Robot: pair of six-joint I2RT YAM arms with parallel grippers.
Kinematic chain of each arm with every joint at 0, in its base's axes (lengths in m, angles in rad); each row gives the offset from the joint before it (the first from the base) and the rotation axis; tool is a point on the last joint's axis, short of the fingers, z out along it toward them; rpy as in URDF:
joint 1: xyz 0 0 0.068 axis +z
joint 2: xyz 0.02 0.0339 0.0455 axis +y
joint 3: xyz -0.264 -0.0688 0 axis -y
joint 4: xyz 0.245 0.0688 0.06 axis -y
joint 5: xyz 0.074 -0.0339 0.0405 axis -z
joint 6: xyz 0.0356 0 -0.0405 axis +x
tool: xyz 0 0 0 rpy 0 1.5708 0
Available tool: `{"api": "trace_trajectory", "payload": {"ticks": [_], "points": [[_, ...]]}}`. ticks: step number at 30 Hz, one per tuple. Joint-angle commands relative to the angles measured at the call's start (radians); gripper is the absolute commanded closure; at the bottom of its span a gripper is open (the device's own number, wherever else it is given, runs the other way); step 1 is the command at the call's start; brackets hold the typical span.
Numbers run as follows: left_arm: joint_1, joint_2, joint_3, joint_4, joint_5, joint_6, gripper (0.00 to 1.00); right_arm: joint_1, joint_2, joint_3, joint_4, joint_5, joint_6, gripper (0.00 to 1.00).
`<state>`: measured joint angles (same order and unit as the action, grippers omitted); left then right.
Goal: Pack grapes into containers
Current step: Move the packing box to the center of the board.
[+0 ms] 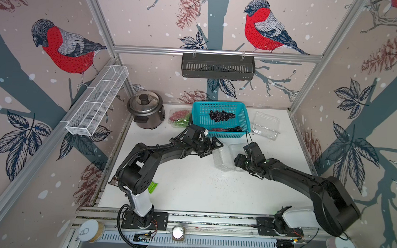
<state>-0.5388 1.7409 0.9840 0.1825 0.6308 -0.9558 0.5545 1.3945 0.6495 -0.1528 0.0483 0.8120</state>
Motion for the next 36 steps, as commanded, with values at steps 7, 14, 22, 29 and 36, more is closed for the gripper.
{"api": "trace_trajectory", "payload": {"ticks": [7,14,22,29,36], "points": [[0.028,-0.015,0.099,-0.182,-0.074,0.137,0.03,-0.013,-0.088,-0.024,-0.039,-0.016,-0.044,0.18],[0.029,0.028,0.166,-0.16,-0.081,0.111,0.03,-0.004,-0.135,-0.072,0.051,-0.181,0.069,0.0],[0.0,0.13,0.294,-0.198,-0.131,0.149,0.03,0.054,-0.172,-0.142,0.107,-0.235,0.337,0.0],[-0.049,0.214,0.35,-0.186,-0.109,0.151,0.03,0.073,-0.201,-0.151,0.093,-0.223,0.465,0.0],[-0.053,0.203,0.315,-0.167,-0.11,0.141,0.03,-0.03,-0.264,-0.175,0.014,-0.191,0.374,0.0]]}}
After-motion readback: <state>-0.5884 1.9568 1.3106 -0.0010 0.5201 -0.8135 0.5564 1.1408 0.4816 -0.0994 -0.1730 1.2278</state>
